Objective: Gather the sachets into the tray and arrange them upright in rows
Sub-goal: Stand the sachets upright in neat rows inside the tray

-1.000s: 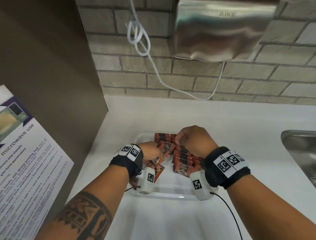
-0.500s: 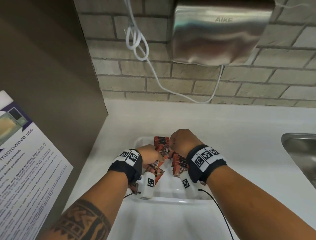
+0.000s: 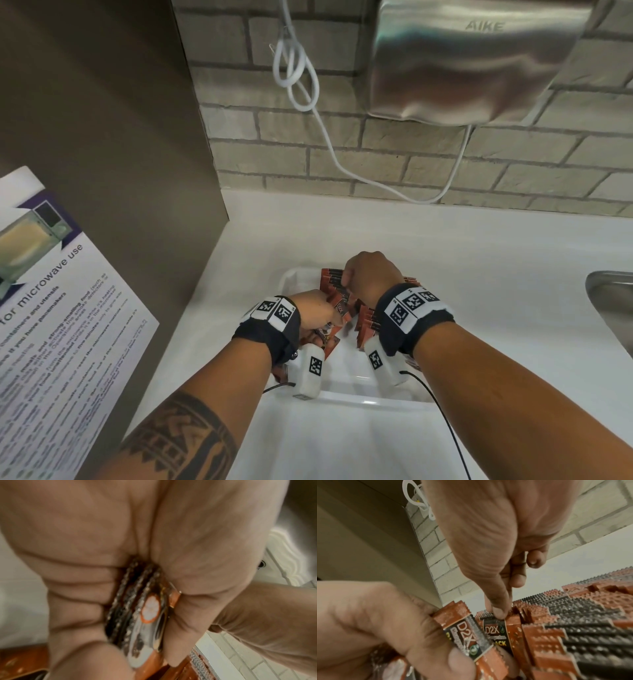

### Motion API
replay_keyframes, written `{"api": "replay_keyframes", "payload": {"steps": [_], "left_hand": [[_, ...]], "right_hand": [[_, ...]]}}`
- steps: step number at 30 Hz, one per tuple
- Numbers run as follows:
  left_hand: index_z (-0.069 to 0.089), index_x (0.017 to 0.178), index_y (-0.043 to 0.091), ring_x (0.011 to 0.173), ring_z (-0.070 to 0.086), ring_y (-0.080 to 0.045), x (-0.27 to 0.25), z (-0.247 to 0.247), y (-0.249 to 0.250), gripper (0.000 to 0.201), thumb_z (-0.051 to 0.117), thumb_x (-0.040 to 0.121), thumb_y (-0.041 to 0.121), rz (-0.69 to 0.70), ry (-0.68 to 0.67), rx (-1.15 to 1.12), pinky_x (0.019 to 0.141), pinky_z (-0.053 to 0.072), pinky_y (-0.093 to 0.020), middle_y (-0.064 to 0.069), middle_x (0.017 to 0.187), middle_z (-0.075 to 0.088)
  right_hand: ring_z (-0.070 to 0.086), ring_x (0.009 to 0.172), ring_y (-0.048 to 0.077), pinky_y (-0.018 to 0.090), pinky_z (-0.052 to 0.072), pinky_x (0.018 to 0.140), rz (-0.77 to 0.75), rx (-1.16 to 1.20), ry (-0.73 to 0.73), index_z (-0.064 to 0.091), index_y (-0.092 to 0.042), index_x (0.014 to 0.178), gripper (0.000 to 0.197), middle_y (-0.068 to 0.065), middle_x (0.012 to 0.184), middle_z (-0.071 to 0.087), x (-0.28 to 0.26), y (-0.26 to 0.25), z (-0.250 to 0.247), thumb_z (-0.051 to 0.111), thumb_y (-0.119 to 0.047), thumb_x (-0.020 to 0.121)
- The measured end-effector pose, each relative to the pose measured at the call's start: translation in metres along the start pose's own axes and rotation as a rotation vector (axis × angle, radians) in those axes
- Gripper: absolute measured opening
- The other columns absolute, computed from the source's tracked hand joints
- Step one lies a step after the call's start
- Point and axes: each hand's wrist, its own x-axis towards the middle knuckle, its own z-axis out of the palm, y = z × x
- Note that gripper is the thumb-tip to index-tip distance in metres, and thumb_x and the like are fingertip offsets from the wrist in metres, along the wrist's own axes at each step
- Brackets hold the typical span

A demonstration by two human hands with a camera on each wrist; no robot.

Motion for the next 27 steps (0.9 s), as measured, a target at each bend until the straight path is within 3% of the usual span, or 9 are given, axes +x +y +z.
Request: {"api": "replay_keyframes", "payload": {"steps": [3,9,11,16,18,21,24,27], "left_hand": [[0.069,0.109,0.004,0.101,0.071,-0.041,0.002,-0.001,0.0,0.03,0.069,0.084,0.022,-0.004,-0.012,-0.013,0.083,0.056,-0.044,-0.019,0.102,0.074],[0.068,0.111,0.006,0.097,0.072,-0.037,0.001,-0.003,0.001,0.027,0.068,0.09,0.022,0.008,-0.007,0.017,0.081,0.058,-0.038,-0.012,0.095,0.07],[0.068,0.114,0.006,0.094,0.072,-0.035,-0.002,-0.003,0.002,0.027,0.068,0.091,0.021,0.013,-0.014,0.0,0.072,0.059,-0.034,-0.012,0.098,0.071],[0.066,0.116,0.001,0.072,0.07,-0.024,-0.013,-0.008,0.001,0.023,0.065,0.095,0.011,0.022,-0.056,-0.187,0.057,0.058,-0.027,-0.015,0.098,0.069],[0.066,0.114,0.002,0.08,0.071,-0.024,-0.017,-0.013,-0.001,0.021,0.068,0.095,0.011,0.076,-0.06,-0.302,0.062,0.059,-0.026,-0.013,0.1,0.067],[0.069,0.114,0.007,0.086,0.069,-0.017,-0.024,-0.019,0.0,0.024,0.073,0.092,0.015,0.227,-0.048,-0.428,0.072,0.06,-0.029,-0.004,0.096,0.071],[0.07,0.112,0.02,0.089,0.067,-0.016,-0.028,-0.02,0.003,0.022,0.073,0.091,0.014,0.329,-0.048,-0.528,0.072,0.059,-0.028,-0.001,0.097,0.071],[0.07,0.115,0.017,0.089,0.069,-0.017,-0.033,-0.021,0.002,0.027,0.073,0.089,0.009,0.385,-0.025,-0.531,0.075,0.06,-0.028,-0.005,0.098,0.072]], "right_hand": [[0.069,0.088,0.024,0.038,0.059,0.084,-0.016,0.027,-0.005,0.077,-0.015,0.093,0.022,0.003,0.096,0.072,-0.001,0.0,-0.002,0.058,-0.005,0.085],[0.067,0.09,0.017,0.032,0.057,0.085,-0.061,0.08,0.019,0.076,-0.024,0.083,0.027,-0.005,0.096,0.072,-0.003,0.004,-0.012,0.058,-0.004,0.086],[0.067,0.089,0.016,0.032,0.057,0.085,-0.08,0.108,0.041,0.075,-0.024,0.078,0.031,-0.007,0.092,0.073,-0.005,0.007,-0.017,0.053,-0.003,0.087],[0.065,0.082,0.008,0.021,0.05,0.069,-0.118,0.232,0.096,0.074,-0.026,0.075,0.027,-0.015,0.08,0.069,-0.013,0.018,-0.027,0.055,-0.01,0.088],[0.062,0.083,0.005,0.016,0.042,0.065,-0.144,0.249,0.034,0.073,-0.027,0.082,0.014,-0.016,0.085,0.068,-0.019,0.021,-0.029,0.063,-0.023,0.091],[0.063,0.091,0.009,0.025,0.05,0.078,-0.167,0.329,-0.078,0.074,-0.026,0.096,0.011,-0.008,0.096,0.071,-0.026,0.023,-0.028,0.072,-0.033,0.088],[0.068,0.087,0.012,0.025,0.05,0.076,-0.175,0.479,-0.021,0.075,-0.022,0.098,0.015,-0.003,0.092,0.075,-0.029,0.021,-0.031,0.078,-0.027,0.085],[0.07,0.081,0.011,0.022,0.047,0.072,-0.167,0.588,0.085,0.077,-0.018,0.092,0.01,-0.001,0.086,0.076,-0.03,0.021,-0.035,0.08,-0.023,0.084]]}}
